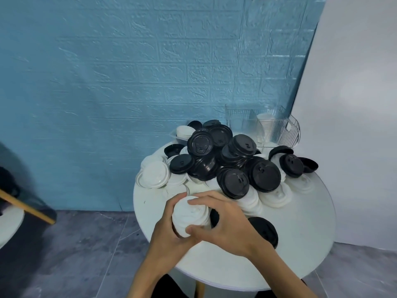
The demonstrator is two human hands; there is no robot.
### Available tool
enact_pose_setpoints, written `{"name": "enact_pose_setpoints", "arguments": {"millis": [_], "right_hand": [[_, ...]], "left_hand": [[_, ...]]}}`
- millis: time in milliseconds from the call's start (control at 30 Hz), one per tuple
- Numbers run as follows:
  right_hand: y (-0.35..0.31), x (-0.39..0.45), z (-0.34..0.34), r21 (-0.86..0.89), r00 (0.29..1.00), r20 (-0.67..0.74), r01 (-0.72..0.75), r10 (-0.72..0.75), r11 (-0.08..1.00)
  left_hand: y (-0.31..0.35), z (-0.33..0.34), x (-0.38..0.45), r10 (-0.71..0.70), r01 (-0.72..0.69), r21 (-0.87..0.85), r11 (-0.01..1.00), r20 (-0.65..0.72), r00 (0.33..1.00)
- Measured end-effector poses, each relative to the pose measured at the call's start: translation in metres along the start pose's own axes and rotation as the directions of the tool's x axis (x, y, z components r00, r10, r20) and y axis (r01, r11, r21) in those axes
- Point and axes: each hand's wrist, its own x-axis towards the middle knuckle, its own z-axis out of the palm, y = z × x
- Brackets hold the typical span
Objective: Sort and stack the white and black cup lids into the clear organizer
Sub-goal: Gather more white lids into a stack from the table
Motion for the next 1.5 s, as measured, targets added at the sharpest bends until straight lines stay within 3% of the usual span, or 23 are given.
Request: {"name": "enact_pose_setpoints", "arguments": {"millis": [233, 433, 533, 600, 700, 867, 1133, 1500], "right_hand": [[0.006, -0.003, 0.001, 0.071, 1.0, 0.014, 0.002, -0.003, 0.997], [-0.003, 0.014, -0.015, -0.045, 0.99, 0.131, 0.055, -0.048, 0.997], [-0.018, 0.04, -0.025, -0.01, 0.992, 0.035, 0.121, -0.121, 0.993], [-0.03, 0.066, -0.025, -0.095, 0.984, -0.021, 0.175, -0.178, 0.98], [-0.048, 0.111, -0.011, -0.267, 0.975, 0.087, 0.222, -0.206, 0.938], [-0.047, 0.164, 0.024, -0.515, 0.935, 0.33, 0.293, -0.129, 0.806], [-0.032, 0.197, 0.057, -0.686, 0.877, 0.48, 0.393, -0.025, 0.612], [-0.029, 0.175, 0.037, -0.586, 0.9, 0.424, 0.361, -0.105, 0.726]], "left_hand": [[0.005, 0.002, -0.004, 0.019, -0.02, 0.02, 1.0, 0.007, 1.0], [0.008, 0.002, -0.006, 0.03, -0.026, 0.067, 0.997, -0.069, 0.997], [0.007, 0.0, -0.005, 0.022, -0.013, 0.081, 0.997, -0.112, 0.993], [0.006, 0.0, -0.005, 0.004, 0.006, 0.09, 0.996, -0.109, 0.994], [0.005, 0.0, -0.006, -0.003, 0.015, 0.104, 0.994, -0.114, 0.993], [0.002, -0.001, -0.006, -0.03, 0.042, 0.104, 0.994, -0.114, 0.993], [-0.002, -0.003, -0.004, -0.055, 0.064, 0.095, 0.993, -0.097, 0.994], [-0.002, -0.004, -0.004, -0.05, 0.061, 0.103, 0.993, -0.099, 0.994]]}}
